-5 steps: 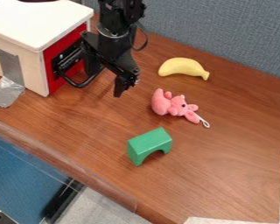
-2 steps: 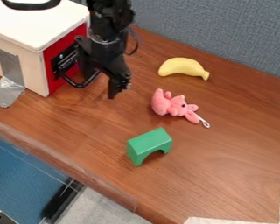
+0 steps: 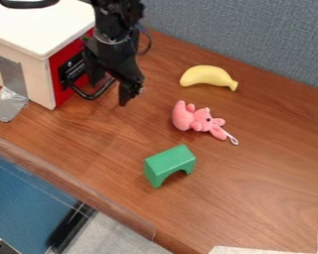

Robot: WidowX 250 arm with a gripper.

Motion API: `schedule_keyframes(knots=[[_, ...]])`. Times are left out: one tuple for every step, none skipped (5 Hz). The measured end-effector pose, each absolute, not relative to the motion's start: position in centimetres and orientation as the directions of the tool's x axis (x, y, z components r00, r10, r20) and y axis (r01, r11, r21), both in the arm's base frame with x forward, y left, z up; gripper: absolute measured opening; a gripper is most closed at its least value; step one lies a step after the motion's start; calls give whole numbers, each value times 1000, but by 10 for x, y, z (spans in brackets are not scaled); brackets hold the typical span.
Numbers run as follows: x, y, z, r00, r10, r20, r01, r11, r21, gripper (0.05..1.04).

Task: Open the drawer

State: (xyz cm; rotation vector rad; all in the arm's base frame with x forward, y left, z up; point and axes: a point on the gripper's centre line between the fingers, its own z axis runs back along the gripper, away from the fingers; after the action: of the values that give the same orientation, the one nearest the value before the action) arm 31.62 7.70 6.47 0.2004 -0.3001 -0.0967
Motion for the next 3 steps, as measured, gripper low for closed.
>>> schedule_keyframes(knots=[[320, 81, 53, 953, -122, 277, 60, 974, 220, 999], [327, 84, 45, 952, -123, 281, 57, 971, 234, 999], [330, 89, 30, 954, -122, 275, 48, 965, 259, 999]])
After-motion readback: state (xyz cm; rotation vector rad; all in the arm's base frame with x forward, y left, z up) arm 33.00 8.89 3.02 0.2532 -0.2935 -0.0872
